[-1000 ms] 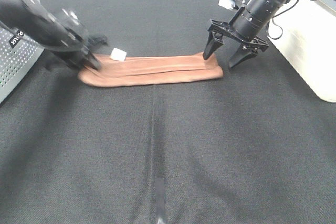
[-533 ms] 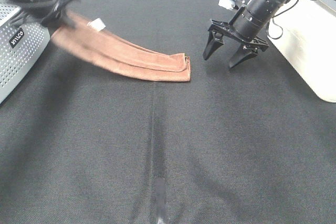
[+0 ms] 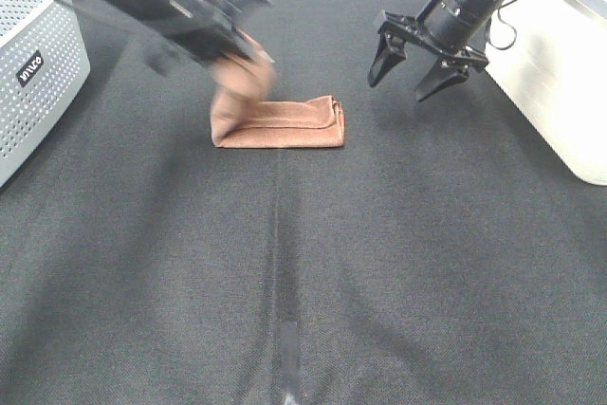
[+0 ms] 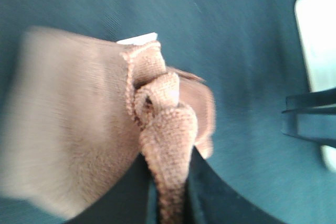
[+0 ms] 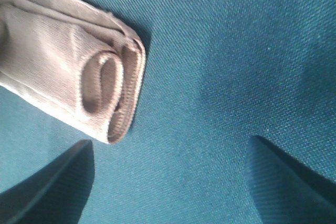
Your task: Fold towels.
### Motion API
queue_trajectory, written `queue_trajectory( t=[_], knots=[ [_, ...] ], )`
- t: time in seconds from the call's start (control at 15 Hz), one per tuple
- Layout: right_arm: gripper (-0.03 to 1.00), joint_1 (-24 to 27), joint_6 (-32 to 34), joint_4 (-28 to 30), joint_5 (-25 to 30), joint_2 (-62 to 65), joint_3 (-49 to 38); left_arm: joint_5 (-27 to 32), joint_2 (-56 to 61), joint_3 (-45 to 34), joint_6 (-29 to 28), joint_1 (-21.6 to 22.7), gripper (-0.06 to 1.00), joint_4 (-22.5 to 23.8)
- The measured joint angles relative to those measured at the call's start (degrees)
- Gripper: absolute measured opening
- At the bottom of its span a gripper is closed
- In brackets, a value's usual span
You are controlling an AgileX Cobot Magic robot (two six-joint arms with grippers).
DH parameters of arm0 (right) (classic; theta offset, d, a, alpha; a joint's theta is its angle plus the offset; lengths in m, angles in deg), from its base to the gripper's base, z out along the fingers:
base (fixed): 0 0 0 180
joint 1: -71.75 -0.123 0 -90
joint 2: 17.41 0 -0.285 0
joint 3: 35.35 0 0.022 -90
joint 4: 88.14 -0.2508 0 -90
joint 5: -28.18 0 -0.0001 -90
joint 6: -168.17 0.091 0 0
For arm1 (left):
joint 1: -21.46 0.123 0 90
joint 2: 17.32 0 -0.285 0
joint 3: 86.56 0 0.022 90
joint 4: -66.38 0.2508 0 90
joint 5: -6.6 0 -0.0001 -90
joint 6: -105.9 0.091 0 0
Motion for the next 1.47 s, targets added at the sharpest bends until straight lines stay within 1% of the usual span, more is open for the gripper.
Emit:
queue_trajectory(
  t=[0.07,0.13,0.27,0.33,0.4,0.47,0.6,0.67,0.73,0.8,0.93,1.0,1.07,1.27,1.4,1.47],
  knots=[
    [0.75,0.0,0.3,0.0,0.0,0.0,0.0,-1.5,-1.4,0.0,0.0,-0.7,0.11,-2.8],
    [0.75,0.0,0.3,0.0,0.0,0.0,0.0,-2.9,-2.8,0.0,-0.1,-1.8,0.20,-6.2],
    [0.75,0.0,0.3,0.0,0.0,0.0,0.0,-4.6,-3.4,0.0,-0.1,-3.0,0.46,-8.0],
    [0.75,0.0,0.3,0.0,0.0,0.0,0.0,-6.0,-3.5,0.0,-0.1,-3.6,0.56,-8.5],
    [0.75,0.0,0.3,0.0,0.0,0.0,0.0,-7.2,-3.5,0.0,-0.2,-4.1,0.63,-9.7],
    [0.75,0.0,0.3,-0.5,0.0,0.0,0.0,-8.1,-3.5,0.0,-0.2,-4.5,0.66,-11.6],
    [0.75,0.0,0.4,-2.8,0.0,0.0,0.0,-10.1,-3.5,0.2,-0.2,-4.6,0.68,-15.5],
    [0.75,0.0,0.4,-5.8,0.0,0.0,0.0,-10.1,-3.6,1.5,0.7,-4.2,0.68,-16.3],
    [0.75,0.0,0.4,-5.8,0.0,0.0,0.0,-10.1,-3.6,1.5,0.7,-4.2,0.68,-16.3],
    [0.75,0.0,0.3,-8.5,0.0,0.0,0.0,-9.5,-3.6,2.9,2.6,-3.3,0.69,-16.3],
    [0.75,-0.2,-1.5,-15.4,0.0,0.0,0.0,-9.1,-2.7,5.0,6.4,-0.5,0.69,-14.8],
    [0.75,-1.0,-3.7,-20.3,0.0,0.0,0.0,-9.3,-1.3,5.3,8.4,2.2,0.69,-12.8],
    [0.75,-2.2,-4.5,-22.3,0.0,0.0,0.0,-9.4,-0.6,5.4,8.7,4.1,0.69,-11.7],
    [0.75,-7.9,-7.9,-24.1,-0.1,0.0,0.0,-8.5,-0.2,5.6,9.1,8.3,0.69,-10.1],
    [0.75,-10.7,-11.7,-26.4,0.1,-0.7,0.0,-8.0,-0.2,5.6,9.1,9.2,0.69,-9.2],
    [0.75,-11.1,-12.4,-27.0,0.2,-1.7,0.0,-7.6,-0.2,5.6,9.1,9.2,0.69,-9.1]
  ],
)
